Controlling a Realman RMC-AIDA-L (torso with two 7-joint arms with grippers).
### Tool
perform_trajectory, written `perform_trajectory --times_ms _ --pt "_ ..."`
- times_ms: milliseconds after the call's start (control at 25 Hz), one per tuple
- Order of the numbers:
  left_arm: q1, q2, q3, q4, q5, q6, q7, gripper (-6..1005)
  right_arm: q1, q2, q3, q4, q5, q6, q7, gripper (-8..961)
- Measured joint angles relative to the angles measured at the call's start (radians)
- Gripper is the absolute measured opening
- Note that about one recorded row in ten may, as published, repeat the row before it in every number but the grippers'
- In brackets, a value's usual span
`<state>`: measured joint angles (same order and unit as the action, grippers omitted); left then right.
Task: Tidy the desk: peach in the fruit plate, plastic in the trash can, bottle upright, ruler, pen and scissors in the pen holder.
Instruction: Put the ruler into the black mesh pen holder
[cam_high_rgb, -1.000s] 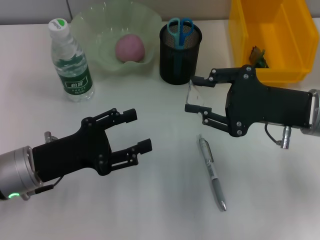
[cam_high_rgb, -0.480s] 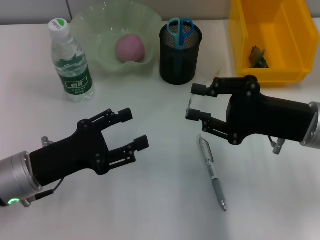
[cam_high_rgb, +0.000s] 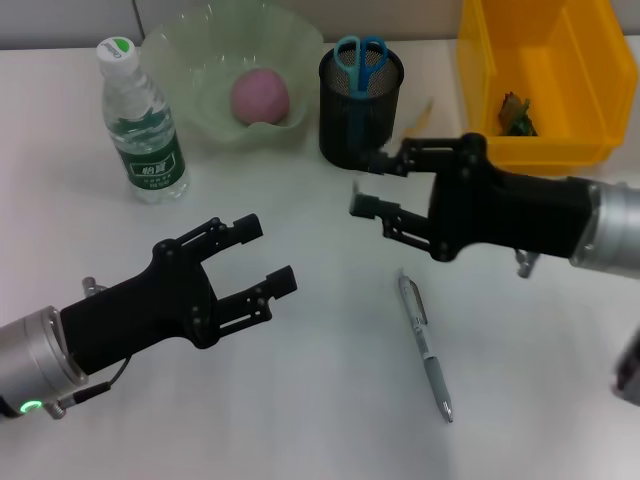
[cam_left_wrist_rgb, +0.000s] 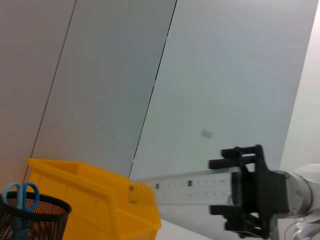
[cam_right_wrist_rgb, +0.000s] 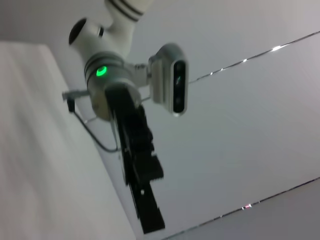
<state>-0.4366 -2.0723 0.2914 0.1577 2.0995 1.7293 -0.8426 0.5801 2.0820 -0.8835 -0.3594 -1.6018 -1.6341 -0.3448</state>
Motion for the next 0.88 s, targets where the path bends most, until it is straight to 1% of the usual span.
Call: perform_trajectory --times_ms 40,80,240,440,480,520,600,640,720,760,880 --pt "0.000 0.000 0.000 -0.001 0.000 -0.001 0.000 786 0.025 0.000 0.000 0.023 0.006 0.025 -0.024 407" --pt "0.000 0.000 0.000 -0.001 0.000 -0.001 0.000 786 0.025 0.000 0.000 0.023 0.006 0.025 -0.024 408" --pt "-0.001 0.000 0.000 -0.001 -0.001 -0.001 0.001 786 0.079 0.003 -0.002 0.049 0.010 0.101 -0.045 410" --pt "0.000 0.000 0.001 -0.001 -0.001 -0.001 0.001 785 0.127 0.005 -0.003 0.072 0.018 0.171 -0.047 412" --pt "0.000 0.000 0.001 -0.001 -0.001 -0.001 0.001 785 0.127 0.005 -0.003 0.072 0.018 0.171 -0.047 413" --pt "0.001 0.000 0.002 -0.001 -0.001 -0.001 0.001 785 0.146 0.006 -0.008 0.085 0.034 0.200 -0.048 413" --pt "0.001 0.000 0.003 -0.002 -0.001 -0.001 0.001 785 0.156 0.006 -0.009 0.092 0.042 0.216 -0.048 414" --pt "0.001 0.000 0.004 -0.002 -0.001 -0.001 0.001 785 0.178 0.006 -0.007 0.107 0.049 0.241 -0.049 415" --pt "0.001 0.000 0.005 -0.003 -0.001 0.000 0.002 785 0.187 0.006 -0.006 0.114 0.055 0.253 -0.049 416" --pt "0.001 0.000 0.006 -0.003 -0.001 0.002 0.002 785 0.210 0.008 -0.010 0.129 0.073 0.284 -0.049 416" --pt "0.001 0.000 0.007 -0.003 -0.001 0.006 0.002 785 0.230 0.008 -0.015 0.144 0.087 0.312 -0.049 418"
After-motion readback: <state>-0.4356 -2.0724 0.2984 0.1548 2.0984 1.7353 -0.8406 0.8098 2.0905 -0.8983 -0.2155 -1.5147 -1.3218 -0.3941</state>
